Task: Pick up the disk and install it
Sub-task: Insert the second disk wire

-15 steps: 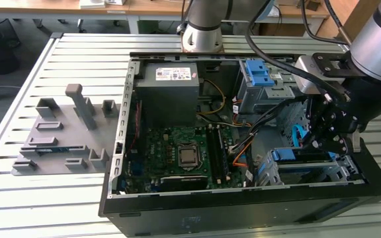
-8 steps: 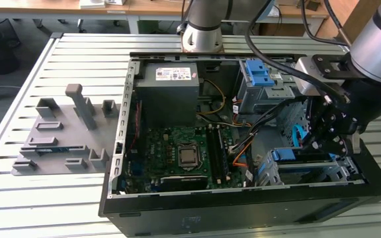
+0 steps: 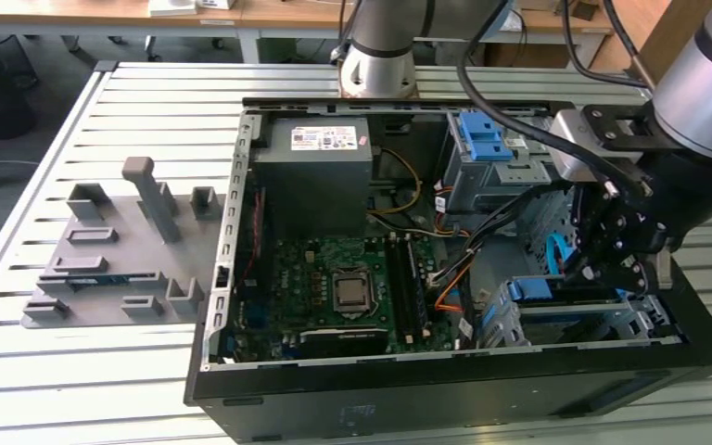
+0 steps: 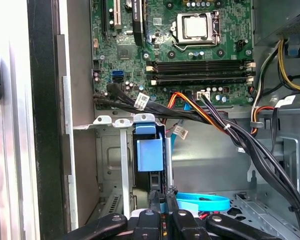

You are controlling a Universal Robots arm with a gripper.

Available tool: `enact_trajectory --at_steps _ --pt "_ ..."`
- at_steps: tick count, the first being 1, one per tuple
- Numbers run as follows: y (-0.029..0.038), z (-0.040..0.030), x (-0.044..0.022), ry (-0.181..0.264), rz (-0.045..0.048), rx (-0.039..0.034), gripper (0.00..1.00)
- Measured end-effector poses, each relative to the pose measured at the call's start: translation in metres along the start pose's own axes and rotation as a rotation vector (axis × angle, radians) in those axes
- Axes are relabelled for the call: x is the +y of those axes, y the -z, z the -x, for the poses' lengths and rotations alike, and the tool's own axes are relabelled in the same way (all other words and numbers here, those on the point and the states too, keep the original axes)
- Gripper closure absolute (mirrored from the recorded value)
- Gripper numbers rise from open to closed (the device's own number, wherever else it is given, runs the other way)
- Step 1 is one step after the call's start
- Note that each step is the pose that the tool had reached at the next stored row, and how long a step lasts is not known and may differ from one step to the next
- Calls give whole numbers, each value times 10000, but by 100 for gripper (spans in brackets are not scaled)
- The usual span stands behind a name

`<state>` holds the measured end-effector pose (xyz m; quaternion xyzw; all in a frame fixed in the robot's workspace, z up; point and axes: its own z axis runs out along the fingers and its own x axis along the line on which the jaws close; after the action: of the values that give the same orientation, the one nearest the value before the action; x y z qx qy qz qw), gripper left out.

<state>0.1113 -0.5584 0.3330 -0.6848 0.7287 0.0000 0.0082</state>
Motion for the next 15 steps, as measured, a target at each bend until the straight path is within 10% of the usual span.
enact_trajectory --at_steps 15 --pt "-23 -6 0 0 0 2 84"
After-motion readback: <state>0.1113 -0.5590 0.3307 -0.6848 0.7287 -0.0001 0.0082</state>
